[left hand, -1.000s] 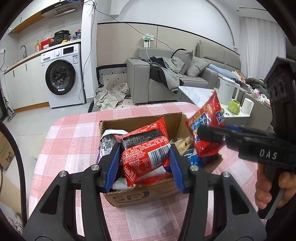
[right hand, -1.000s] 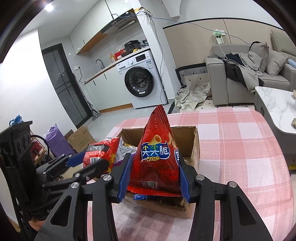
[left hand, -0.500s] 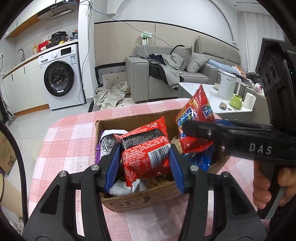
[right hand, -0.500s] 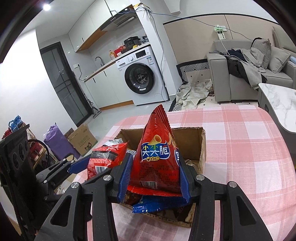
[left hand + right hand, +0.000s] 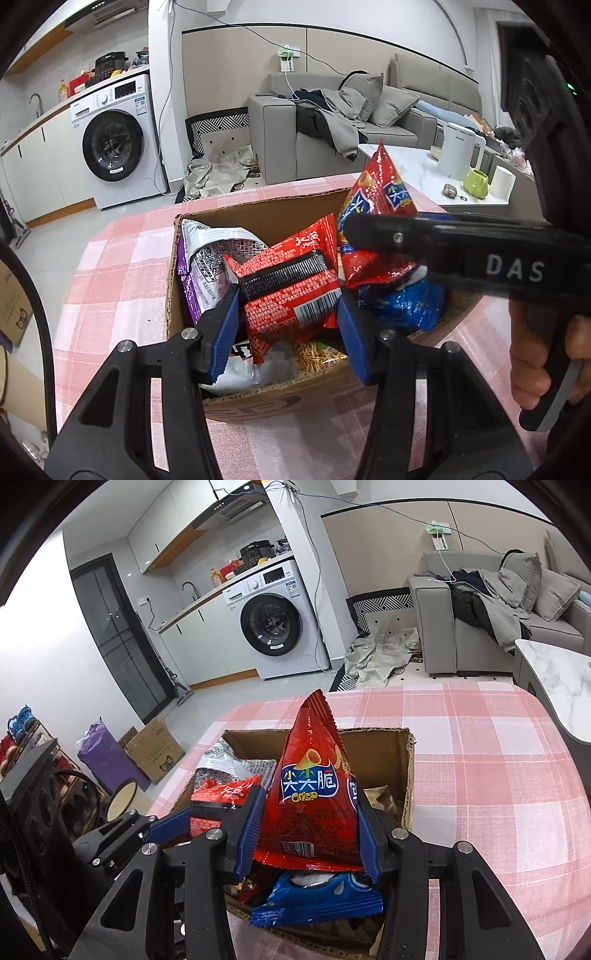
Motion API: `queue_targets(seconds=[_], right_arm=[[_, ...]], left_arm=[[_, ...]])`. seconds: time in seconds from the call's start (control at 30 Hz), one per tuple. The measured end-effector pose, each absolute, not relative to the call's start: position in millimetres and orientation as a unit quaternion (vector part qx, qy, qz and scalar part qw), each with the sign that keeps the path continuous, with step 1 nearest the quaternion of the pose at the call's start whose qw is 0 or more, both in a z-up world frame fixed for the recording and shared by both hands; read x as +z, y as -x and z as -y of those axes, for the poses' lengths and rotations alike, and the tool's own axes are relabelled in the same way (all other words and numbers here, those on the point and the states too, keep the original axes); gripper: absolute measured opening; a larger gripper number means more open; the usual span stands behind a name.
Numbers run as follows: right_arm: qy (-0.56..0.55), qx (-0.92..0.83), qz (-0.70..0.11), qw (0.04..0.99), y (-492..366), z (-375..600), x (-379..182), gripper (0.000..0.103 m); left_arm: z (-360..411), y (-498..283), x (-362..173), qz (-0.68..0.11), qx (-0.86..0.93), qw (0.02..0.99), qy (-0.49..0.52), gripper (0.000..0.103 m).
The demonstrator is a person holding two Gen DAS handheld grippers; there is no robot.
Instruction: Organize snacks
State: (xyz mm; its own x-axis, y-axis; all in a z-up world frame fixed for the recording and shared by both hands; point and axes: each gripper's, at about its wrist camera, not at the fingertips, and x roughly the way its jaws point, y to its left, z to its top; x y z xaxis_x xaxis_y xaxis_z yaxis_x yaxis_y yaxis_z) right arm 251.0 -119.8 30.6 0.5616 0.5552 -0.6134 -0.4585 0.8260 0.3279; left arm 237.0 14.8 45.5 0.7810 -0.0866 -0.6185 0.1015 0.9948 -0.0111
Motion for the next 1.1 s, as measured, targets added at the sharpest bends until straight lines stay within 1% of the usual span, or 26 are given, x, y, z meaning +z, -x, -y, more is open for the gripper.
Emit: queue_targets(seconds=[0.27,0.43,0.47,0.5,0.53,0.57,0.6,0.63,0.7,0.73,0.77,0.8,0.9,1.1], right_arm=[[-0.047,0.289,-0.378,0.878,-251,119,27,0.047],[-0.039,0.293,-0.360,0.885,-242,122,35,0.055],[-0.034,0.290,-0.355,0.888,-238,124,38,0.059],[-0.031,0.287,-0.349,0.891,-235,126,40,0.064],[-0.028,0.286,-0.346,0.893,-232,127,41,0.066],[-0.027,0.286,-0.343,0.894,-229,130,42,0.072],[-0.029,0.289,-0.339,0.895,-225,133,43,0.077],[-0.030,0.290,-0.337,0.895,-223,135,44,0.080],[-0.037,0.290,-0.330,0.897,-216,142,45,0.098],[-0.042,0.291,-0.326,0.898,-212,145,46,0.100],[-0.046,0.291,-0.323,0.899,-209,148,46,0.102],[-0.049,0.291,-0.321,0.900,-205,151,47,0.102],[-0.060,0.297,-0.312,0.900,-194,160,45,0.103],[-0.057,0.303,-0.286,0.907,-172,169,40,0.103]], left_arm=[[-34,-245,39,-0.337,-0.038,0.941,0.009,0.049],[-37,-243,39,-0.337,-0.028,0.941,-0.003,0.050],[-38,-242,39,-0.337,-0.026,0.941,-0.005,0.051],[-37,-240,41,-0.335,-0.025,0.942,-0.006,0.055],[-35,-236,42,-0.332,-0.025,0.943,-0.004,0.064],[-34,-231,44,-0.329,-0.026,0.944,-0.002,0.070],[-34,-228,46,-0.324,-0.028,0.946,0.000,0.080],[-34,-222,48,-0.318,-0.030,0.948,0.002,0.083],[-33,-214,51,-0.310,-0.034,0.950,0.001,0.083],[-34,-209,52,-0.308,-0.034,0.951,0.001,0.084],[-34,-205,54,-0.304,-0.035,0.952,0.003,0.084],[-34,-201,56,-0.300,-0.037,0.953,0.004,0.087],[-36,-182,62,-0.282,-0.044,0.958,0.014,0.103],[-38,-147,76,-0.246,-0.045,0.968,0.018,0.103]])
